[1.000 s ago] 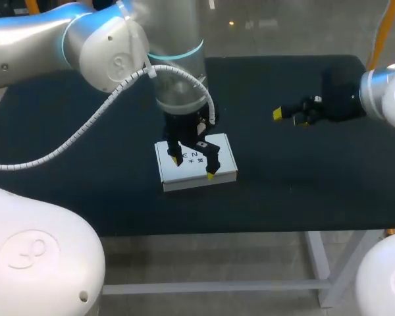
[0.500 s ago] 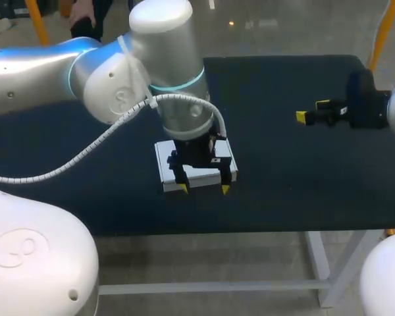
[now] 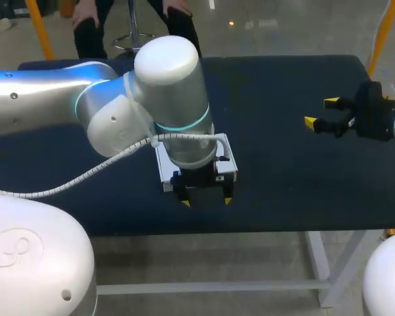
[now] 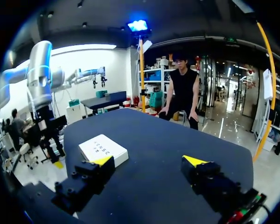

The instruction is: Assemble the packaging by folding the flat box into shape, placing the metal phone stand inside, and closing the box properly

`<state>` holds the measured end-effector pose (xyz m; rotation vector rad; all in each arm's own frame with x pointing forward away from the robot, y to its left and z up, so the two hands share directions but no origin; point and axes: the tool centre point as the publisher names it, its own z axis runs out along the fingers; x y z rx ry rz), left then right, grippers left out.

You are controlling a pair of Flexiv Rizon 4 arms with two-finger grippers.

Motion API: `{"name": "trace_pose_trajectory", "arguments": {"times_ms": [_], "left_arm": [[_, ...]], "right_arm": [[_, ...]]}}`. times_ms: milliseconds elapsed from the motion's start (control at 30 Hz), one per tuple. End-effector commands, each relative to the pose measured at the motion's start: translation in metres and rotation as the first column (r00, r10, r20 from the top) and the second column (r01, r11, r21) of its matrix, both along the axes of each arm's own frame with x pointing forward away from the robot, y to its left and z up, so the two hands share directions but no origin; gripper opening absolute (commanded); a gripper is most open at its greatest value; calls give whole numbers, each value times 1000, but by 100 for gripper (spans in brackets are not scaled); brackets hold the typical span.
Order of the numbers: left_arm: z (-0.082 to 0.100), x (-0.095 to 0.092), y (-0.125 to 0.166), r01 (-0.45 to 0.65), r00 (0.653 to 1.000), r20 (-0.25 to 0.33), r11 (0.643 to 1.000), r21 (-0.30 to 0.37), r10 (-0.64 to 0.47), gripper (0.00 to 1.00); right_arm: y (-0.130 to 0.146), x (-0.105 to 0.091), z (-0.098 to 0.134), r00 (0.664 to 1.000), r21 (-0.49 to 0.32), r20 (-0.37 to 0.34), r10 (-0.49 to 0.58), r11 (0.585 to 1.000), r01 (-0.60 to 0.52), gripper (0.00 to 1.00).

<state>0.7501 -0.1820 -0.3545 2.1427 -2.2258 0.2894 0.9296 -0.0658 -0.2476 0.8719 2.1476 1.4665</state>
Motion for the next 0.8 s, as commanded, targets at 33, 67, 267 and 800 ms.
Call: {"name": "trace_pose_trajectory", "arguments": {"times_ms": [33, 67, 267, 800], "left_arm": [[-9, -1, -11, -18, 999, 51, 999, 47, 16, 100], [-11, 1, -11, -39, 998, 60, 998, 59, 36, 100], [-23, 14, -16, -61, 997, 50, 991, 121, 55, 100], [-43, 46, -8, -150, 989, 43, 973, 174, 145, 100]], "right_arm": [[-3, 5, -3, 998, 68, 58, 13, 998, -17, 100], [-3, 5, -3, 998, 68, 58, 13, 998, -17, 100], [-3, 5, -3, 998, 68, 58, 13, 998, -17, 100], [-3, 5, -3, 998, 68, 58, 13, 998, -17, 100]]}}
